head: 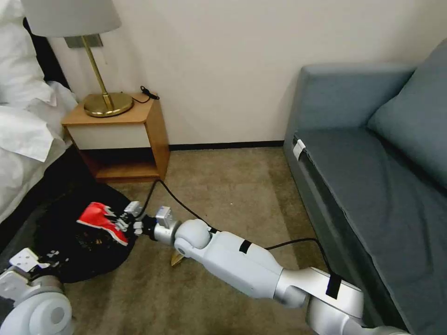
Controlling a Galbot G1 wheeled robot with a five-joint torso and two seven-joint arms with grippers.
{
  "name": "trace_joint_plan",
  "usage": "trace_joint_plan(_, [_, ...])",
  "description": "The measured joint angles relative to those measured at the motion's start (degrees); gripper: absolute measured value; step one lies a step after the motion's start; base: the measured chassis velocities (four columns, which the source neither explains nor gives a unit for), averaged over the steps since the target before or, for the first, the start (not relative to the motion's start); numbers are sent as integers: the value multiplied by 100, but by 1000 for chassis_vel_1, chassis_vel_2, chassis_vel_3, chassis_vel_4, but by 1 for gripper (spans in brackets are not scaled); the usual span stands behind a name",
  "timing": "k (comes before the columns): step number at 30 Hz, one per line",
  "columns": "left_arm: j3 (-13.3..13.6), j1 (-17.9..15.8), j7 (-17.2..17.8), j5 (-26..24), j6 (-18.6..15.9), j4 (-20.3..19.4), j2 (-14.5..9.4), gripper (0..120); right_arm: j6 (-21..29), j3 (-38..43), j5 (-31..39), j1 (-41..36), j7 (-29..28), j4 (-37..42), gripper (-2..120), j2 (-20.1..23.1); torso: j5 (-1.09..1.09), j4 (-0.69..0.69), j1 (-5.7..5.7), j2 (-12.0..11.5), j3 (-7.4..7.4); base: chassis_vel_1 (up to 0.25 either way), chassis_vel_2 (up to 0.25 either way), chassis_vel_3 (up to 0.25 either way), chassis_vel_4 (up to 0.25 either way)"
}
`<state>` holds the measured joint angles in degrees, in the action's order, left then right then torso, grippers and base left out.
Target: Pick up the trash bin, then pick up the garbage on the floor and place it into the trash bin.
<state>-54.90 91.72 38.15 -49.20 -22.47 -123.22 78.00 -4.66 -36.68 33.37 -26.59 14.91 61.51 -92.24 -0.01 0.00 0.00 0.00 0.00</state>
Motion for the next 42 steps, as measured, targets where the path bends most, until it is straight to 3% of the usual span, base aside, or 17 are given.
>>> trace_joint_plan(4, [30,-31,3,70,-9,49,59,0,-16,8,-18,1,-46,-51,8,1,1,0,0,0,0,0,0,0,0])
trace_joint_plan(7, [50,-63,4,146,-9,110,101,0,-18,16,-26,5,-89,-54,18,5,1,1,0,0,0,0,0,0,0])
trace_joint_plan(9, [73,-101,0,199,-5,214,115,0,-19,16,-27,4,-94,-7,31,5,1,0,0,0,0,0,0,0,0])
trace_joint_plan(12, [77,-130,0,230,11,288,114,0,-19,16,-27,3,-94,26,38,6,1,0,0,-1,0,0,0,0,0])
trace_joint_plan(14, [80,-162,0,243,21,348,112,0,-26,16,-26,3,-91,60,50,8,1,0,0,-1,0,0,0,0,0])
trace_joint_plan(17, [80,-175,0,248,24,366,110,0,-39,16,-24,3,-91,82,56,9,1,0,0,-1,0,0,0,0,0])
trace_joint_plan(19, [72,-197,0,248,40,397,100,0,-68,15,-1,-29,-96,213,68,12,1,0,0,-1,0,0,0,0,0])
trace_joint_plan(29, [-172,-194,6,154,136,533,-61,0,-49,-3,232,-203,-697,1184,99,11,1,1,0,0,0,0,0,0,0])
trace_joint_plan(35, [-216,-129,6,97,165,522,-106,0,-39,340,192,-343,-776,1351,100,117,1,2,0,0,0,0,0,0,0])
trace_joint_plan(42, [-218,-83,6,88,185,432,-101,0,-228,999,-284,-514,-715,488,100,466,1,-1,0,0,0,0,0,0,0])
